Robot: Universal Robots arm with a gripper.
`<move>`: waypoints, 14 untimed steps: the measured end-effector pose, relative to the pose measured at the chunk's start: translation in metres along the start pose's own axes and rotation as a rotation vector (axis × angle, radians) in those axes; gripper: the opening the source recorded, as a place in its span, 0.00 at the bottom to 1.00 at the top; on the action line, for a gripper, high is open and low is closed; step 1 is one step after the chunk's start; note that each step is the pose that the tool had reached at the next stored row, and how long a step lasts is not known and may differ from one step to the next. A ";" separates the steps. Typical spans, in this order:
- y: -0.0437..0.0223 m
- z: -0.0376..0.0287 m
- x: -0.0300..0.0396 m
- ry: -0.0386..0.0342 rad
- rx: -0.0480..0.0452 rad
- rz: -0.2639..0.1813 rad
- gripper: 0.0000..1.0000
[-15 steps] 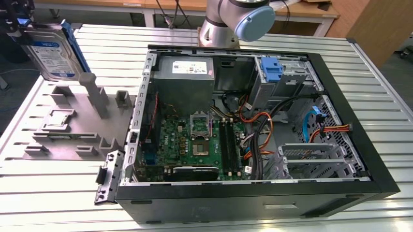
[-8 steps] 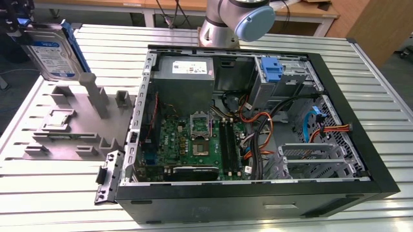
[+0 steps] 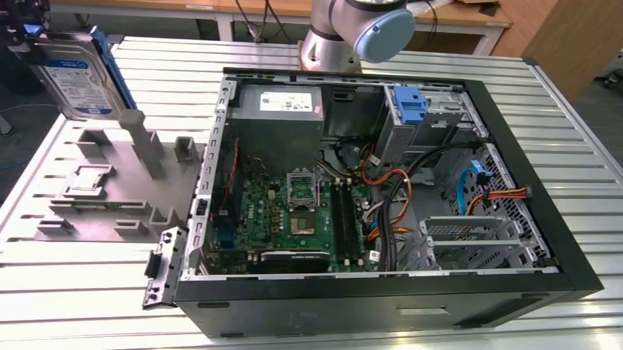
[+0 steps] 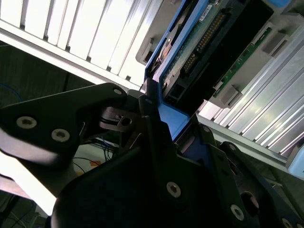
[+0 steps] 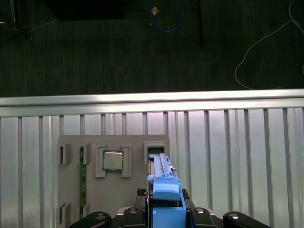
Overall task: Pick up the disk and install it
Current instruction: 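Pick up the disk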
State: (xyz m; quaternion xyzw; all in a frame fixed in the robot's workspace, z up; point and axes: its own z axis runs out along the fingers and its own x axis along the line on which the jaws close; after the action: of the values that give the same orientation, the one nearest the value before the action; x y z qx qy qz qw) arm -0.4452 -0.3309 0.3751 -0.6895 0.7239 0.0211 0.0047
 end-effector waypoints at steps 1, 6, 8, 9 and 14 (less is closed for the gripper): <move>0.0000 -0.0008 0.0000 0.0000 -0.0001 0.000 0.36; 0.0001 -0.0045 -0.0002 0.0000 0.0000 0.000 0.36; 0.0001 -0.0060 -0.0002 0.0000 0.0000 0.000 0.36; 0.0002 -0.0068 -0.0002 0.0001 0.0000 0.000 0.36; 0.0002 -0.0099 -0.0004 0.0001 -0.0001 0.000 0.36</move>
State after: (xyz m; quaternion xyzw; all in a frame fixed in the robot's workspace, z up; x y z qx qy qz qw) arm -0.4452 -0.3309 0.3849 -0.6895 0.7239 0.0211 0.0047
